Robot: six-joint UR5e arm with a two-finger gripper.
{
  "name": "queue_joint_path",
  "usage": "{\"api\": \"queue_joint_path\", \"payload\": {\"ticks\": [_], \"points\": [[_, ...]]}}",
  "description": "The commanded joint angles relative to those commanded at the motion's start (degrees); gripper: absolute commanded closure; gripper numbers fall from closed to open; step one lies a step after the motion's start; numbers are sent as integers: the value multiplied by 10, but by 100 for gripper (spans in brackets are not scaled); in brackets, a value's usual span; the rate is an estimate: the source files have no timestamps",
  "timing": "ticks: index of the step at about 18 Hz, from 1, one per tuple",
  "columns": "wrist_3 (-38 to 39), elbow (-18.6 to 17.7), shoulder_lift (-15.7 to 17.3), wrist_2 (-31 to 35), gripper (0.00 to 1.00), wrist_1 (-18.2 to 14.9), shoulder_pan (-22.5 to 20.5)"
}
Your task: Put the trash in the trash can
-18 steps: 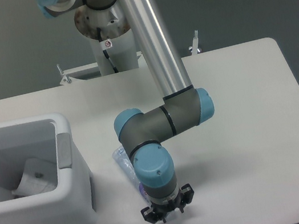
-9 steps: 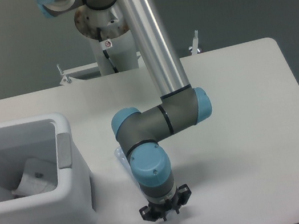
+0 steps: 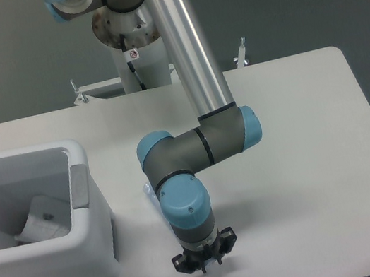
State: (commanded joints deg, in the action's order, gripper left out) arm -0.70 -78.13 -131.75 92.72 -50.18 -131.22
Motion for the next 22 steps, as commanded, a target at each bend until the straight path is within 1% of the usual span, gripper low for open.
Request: {"api": "queue_joint_path", "payload": {"ticks": [8,12,16,17,19,22], "points": [[-4,0,5,4,75,1,-2],[-34,15,32,7,75,1,-3],[-48,17,67,3,76,1,-9],[-51,18,69,1,80,1,-11],[-51,18,81,0,81,1,-11],[-51,16,84,0,83,1,-11]]}}
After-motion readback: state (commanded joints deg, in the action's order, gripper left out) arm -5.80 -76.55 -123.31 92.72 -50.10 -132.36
